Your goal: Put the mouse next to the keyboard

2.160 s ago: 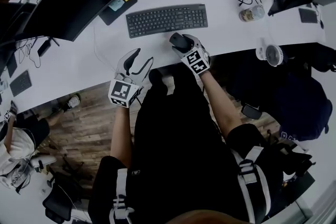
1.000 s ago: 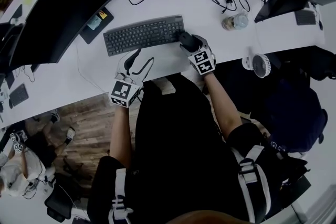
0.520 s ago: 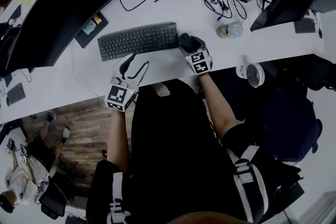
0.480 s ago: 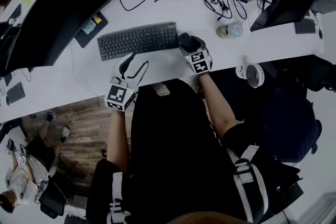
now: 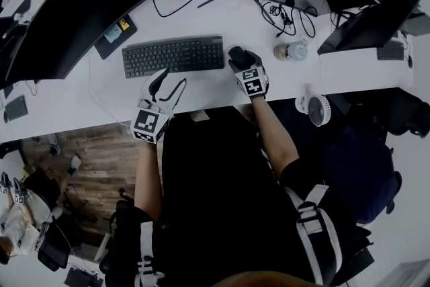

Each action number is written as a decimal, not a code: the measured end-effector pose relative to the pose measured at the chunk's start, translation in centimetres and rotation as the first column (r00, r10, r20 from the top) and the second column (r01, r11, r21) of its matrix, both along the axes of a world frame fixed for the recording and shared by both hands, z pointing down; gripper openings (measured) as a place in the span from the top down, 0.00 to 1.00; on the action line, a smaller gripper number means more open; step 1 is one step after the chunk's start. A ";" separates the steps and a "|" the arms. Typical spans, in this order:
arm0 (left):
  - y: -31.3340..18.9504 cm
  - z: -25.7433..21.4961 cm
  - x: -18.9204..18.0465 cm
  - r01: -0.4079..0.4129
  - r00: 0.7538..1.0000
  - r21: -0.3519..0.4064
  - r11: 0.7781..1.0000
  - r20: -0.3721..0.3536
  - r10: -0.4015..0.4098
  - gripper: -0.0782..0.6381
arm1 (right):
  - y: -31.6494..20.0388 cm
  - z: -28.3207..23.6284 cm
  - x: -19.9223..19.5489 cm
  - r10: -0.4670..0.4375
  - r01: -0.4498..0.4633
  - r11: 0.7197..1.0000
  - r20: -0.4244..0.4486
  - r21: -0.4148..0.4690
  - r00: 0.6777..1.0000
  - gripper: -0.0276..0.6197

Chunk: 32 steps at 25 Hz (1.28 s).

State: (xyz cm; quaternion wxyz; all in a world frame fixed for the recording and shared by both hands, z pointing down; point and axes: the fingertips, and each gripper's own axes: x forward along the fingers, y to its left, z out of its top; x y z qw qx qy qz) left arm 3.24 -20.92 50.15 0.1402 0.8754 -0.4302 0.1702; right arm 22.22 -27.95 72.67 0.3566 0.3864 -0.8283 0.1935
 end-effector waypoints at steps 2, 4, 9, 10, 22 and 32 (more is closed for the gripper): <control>-0.2 -0.1 0.5 0.002 1.000 0.002 1.000 0.006 -0.002 0.59 | -0.4 0.4 0.1 -0.002 0.002 1.000 0.001 -0.008 1.000 0.50; -0.4 -0.4 1.0 0.009 1.000 0.002 1.000 -0.010 -0.009 0.58 | -0.7 0.7 0.2 -0.007 0.007 1.000 0.004 -0.011 1.000 0.50; -0.8 -1.1 1.8 0.042 0.997 -0.001 0.999 -0.065 -0.042 0.59 | -1.3 0.9 0.0 -0.014 0.014 1.000 0.008 -0.009 1.000 0.50; -0.8 -1.0 2.0 0.036 0.998 -0.004 0.999 -0.058 -0.036 0.59 | -1.5 1.0 -0.1 -0.010 0.010 1.000 0.008 -0.010 1.000 0.50; -0.3 -0.1 3.5 -0.016 1.000 -0.017 1.000 -0.001 0.016 0.59 | -1.8 1.6 0.2 -0.010 0.009 1.000 0.029 0.012 1.000 0.48; 0.1 -1.2 1.6 -0.010 0.998 0.009 1.000 -0.059 0.011 0.58 | -2.0 -0.3 0.5 0.024 -0.028 0.996 0.055 0.083 0.998 0.45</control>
